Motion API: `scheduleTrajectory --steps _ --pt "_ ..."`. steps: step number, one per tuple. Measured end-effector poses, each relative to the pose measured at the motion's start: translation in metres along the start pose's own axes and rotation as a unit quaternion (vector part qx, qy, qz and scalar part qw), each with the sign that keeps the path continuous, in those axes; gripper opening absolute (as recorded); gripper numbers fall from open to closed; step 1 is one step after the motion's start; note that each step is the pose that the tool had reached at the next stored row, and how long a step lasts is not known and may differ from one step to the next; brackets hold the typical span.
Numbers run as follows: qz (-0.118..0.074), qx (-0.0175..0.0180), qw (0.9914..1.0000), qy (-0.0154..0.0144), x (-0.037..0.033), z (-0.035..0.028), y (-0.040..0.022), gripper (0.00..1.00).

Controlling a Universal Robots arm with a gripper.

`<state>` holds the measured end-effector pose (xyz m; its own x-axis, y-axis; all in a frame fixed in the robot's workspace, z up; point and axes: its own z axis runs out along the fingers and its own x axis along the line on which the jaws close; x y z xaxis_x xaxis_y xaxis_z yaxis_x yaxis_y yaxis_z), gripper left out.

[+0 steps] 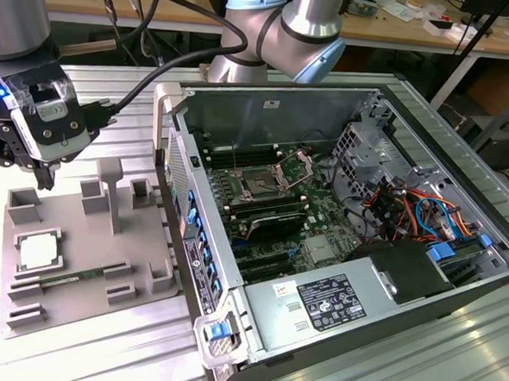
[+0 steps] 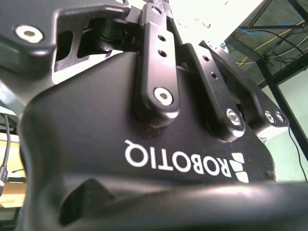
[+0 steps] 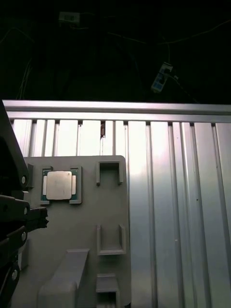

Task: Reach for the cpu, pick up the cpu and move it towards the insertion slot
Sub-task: 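Reach for the cpu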

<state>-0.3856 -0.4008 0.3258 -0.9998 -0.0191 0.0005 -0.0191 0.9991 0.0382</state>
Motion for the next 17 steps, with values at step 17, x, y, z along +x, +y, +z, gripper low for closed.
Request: scheduleTrajectory --steps 17 --pt "0.000 0.0000 1.00000 0.0000 0.0000 0.0034 -0.0001 0.11"
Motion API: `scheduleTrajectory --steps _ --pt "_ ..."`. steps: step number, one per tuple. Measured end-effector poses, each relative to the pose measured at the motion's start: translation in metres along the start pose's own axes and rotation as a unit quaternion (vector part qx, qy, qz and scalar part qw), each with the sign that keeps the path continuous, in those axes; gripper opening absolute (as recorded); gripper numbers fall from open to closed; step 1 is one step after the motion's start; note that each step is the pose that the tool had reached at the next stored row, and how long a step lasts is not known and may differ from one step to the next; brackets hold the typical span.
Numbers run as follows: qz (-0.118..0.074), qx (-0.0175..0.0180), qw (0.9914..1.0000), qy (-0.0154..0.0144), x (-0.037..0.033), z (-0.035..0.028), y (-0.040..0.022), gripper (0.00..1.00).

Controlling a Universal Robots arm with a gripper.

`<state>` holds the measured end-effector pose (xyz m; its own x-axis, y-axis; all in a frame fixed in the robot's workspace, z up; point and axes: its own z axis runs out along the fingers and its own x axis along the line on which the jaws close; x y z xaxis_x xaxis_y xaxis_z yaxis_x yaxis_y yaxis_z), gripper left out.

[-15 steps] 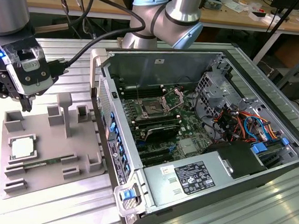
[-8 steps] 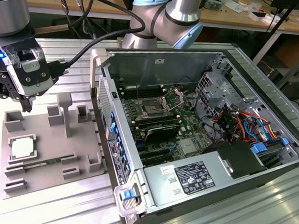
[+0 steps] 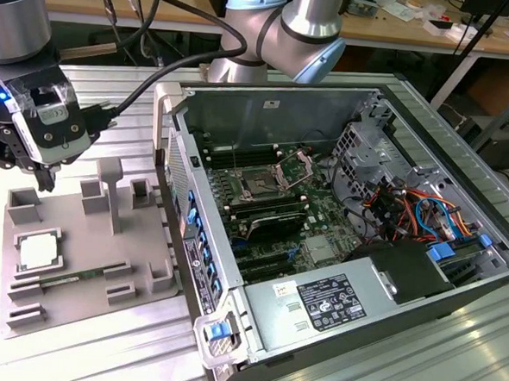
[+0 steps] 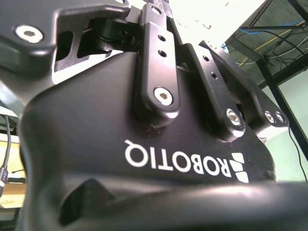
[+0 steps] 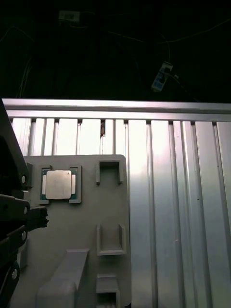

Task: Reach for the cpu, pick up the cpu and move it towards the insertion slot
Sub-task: 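Reach for the cpu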

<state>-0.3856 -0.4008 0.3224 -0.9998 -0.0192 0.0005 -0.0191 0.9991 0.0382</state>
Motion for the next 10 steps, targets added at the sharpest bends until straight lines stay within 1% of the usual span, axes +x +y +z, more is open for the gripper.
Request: scheduleTrajectory --steps 10 --pt "0.000 0.0000 1.00000 0.0000 0.0000 0.0026 -0.0001 0.11"
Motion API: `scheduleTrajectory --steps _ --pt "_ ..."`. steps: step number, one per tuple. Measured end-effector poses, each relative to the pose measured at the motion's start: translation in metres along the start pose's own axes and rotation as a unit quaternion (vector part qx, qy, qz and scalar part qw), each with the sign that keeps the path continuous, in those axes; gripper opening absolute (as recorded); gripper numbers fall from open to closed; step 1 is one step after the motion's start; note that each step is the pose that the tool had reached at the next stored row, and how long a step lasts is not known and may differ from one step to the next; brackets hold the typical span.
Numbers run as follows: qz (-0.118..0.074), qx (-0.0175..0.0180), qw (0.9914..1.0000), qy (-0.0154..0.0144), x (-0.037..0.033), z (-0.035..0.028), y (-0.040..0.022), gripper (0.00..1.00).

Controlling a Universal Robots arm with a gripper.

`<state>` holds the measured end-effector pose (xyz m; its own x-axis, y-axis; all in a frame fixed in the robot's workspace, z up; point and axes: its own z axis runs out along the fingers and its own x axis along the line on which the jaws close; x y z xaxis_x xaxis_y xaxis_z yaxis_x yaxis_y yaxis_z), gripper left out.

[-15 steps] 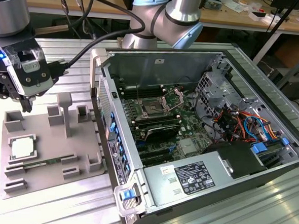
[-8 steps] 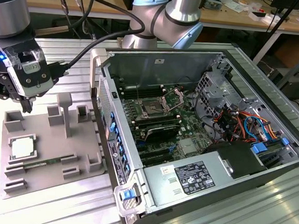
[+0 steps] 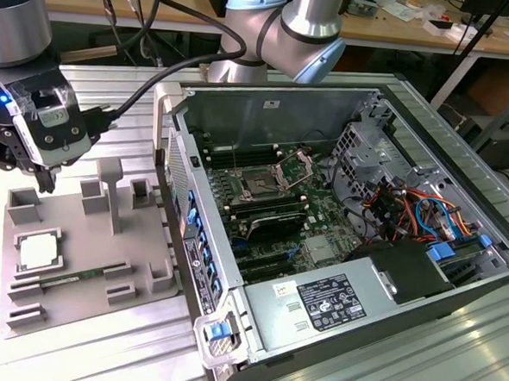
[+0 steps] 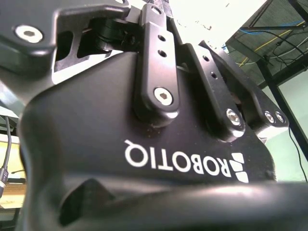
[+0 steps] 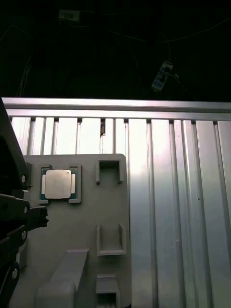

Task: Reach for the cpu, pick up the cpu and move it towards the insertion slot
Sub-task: 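Reach for the cpu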

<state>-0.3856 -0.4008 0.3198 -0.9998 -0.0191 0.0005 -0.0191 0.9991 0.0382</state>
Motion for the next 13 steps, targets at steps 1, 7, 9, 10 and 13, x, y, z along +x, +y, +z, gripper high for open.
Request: scheduleTrajectory --steps 1,7,9,10,13 --pt "0.000 0.0000 1.00000 0.0000 0.0000 0.0004 0.0000 0.11" --pt "0.000 0.0000 1.00000 0.0000 0.0000 0.0019 -0.0001 0.11" --pt "0.000 0.0000 1.00000 0.0000 0.0000 0.0023 -0.0001 0.11" --pt "0.000 0.0000 1.00000 0.0000 0.0000 0.0025 -0.0001 0.11" --pt "0.000 0.0000 1.00000 0.0000 0.0000 0.0031 -0.0001 0.11"
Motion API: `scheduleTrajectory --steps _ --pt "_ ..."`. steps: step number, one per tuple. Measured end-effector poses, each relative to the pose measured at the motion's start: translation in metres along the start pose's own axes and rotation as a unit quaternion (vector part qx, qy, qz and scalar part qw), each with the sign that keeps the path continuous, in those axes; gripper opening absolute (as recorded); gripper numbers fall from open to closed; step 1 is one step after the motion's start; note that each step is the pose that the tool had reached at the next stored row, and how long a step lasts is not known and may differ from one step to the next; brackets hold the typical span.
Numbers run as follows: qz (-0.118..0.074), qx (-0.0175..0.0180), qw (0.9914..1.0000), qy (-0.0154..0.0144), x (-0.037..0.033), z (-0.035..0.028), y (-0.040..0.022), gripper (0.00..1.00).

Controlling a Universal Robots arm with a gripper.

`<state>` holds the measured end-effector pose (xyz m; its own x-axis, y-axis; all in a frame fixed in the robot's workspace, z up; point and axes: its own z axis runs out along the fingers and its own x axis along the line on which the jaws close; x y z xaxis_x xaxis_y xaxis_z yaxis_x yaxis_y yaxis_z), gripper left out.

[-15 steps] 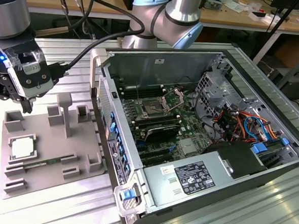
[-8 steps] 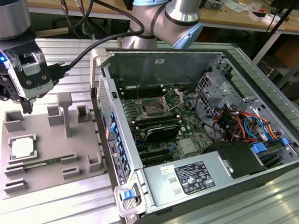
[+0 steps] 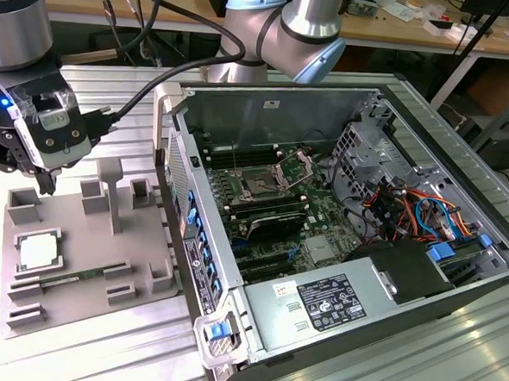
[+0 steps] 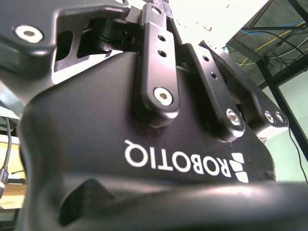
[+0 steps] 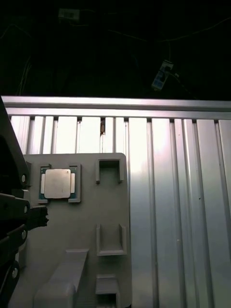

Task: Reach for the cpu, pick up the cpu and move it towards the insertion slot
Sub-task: 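Reach for the cpu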

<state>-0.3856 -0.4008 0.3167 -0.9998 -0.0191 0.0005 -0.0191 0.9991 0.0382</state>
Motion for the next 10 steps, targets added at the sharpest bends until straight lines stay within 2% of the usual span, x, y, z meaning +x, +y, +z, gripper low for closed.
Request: scheduleTrajectory --steps 10 --pt "0.000 0.0000 1.00000 0.0000 0.0000 0.0030 -0.0001 0.11"
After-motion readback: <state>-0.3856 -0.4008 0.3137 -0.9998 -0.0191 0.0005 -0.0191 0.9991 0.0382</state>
